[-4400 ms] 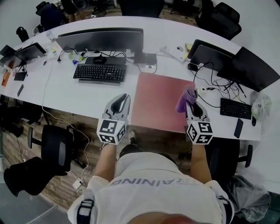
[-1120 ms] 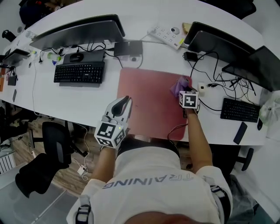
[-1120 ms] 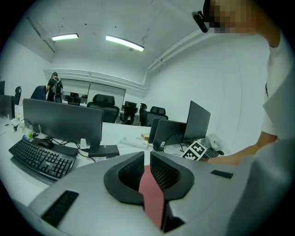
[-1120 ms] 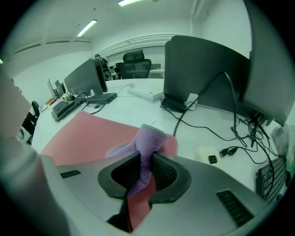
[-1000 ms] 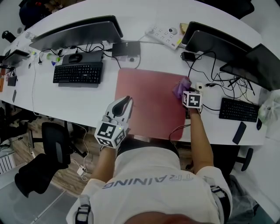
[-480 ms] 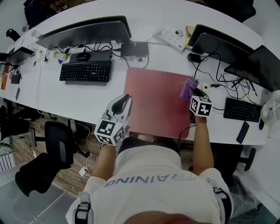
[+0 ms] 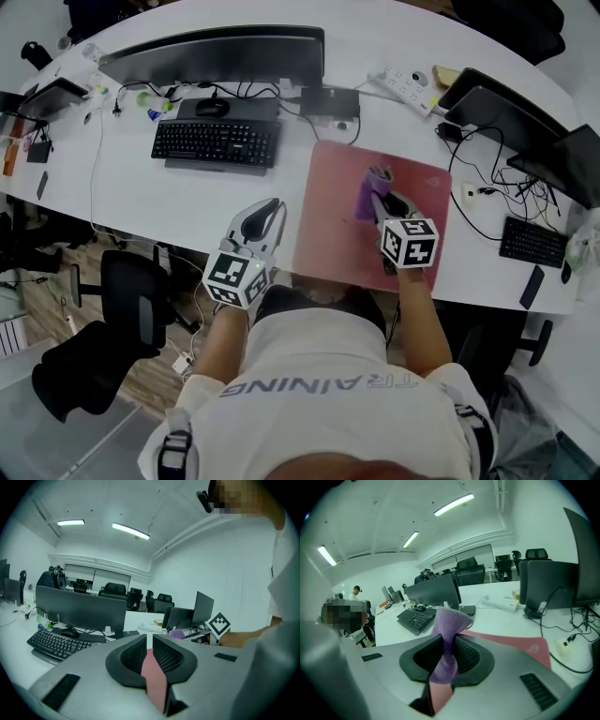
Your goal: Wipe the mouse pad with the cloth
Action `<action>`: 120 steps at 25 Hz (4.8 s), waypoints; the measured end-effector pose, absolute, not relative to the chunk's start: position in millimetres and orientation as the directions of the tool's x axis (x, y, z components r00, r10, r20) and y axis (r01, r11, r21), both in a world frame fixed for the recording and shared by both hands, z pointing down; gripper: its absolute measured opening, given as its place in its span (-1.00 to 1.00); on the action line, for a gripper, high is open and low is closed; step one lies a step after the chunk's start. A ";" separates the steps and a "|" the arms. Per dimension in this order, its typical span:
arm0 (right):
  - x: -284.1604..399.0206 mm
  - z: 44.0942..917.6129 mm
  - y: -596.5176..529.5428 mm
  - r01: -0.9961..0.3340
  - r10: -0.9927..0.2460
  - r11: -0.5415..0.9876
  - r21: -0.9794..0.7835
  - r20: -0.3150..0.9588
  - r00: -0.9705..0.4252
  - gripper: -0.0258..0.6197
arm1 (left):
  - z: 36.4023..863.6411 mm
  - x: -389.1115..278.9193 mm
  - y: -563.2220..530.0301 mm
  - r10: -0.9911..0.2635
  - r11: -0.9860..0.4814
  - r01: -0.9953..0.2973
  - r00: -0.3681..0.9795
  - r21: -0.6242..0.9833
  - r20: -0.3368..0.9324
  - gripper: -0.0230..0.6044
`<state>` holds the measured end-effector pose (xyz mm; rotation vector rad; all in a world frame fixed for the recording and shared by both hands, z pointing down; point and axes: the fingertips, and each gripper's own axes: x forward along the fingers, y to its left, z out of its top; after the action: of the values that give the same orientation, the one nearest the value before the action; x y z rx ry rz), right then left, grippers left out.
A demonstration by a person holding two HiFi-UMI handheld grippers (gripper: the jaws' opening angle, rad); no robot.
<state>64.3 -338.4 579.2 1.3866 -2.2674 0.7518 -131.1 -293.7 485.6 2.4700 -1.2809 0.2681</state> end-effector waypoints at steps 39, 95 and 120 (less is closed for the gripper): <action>-36.6 733.3 -302.0 -0.855 -0.429 0.476 -0.203 0.795 -0.428 -0.66 | 488.7 -169.3 -275.9 -0.746 -0.519 -0.827 0.562 0.217 0.357 -0.82; 198.3 614.2 -258.0 -0.936 -0.713 0.194 -0.295 0.613 -0.341 -0.66 | 471.7 -67.6 -239.8 -0.732 -0.557 -0.791 0.611 0.252 0.301 -0.82; -187.1 701.2 -212.2 -0.736 -0.339 0.528 -0.424 0.689 -0.640 -0.66 | 498.3 -302.9 -168.0 -0.813 -0.373 -0.893 0.446 0.252 0.374 -0.82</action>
<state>-187.1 -212.2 701.2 0.8715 -2.2320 0.9742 -302.9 -168.0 498.3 2.2869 -1.4388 0.2599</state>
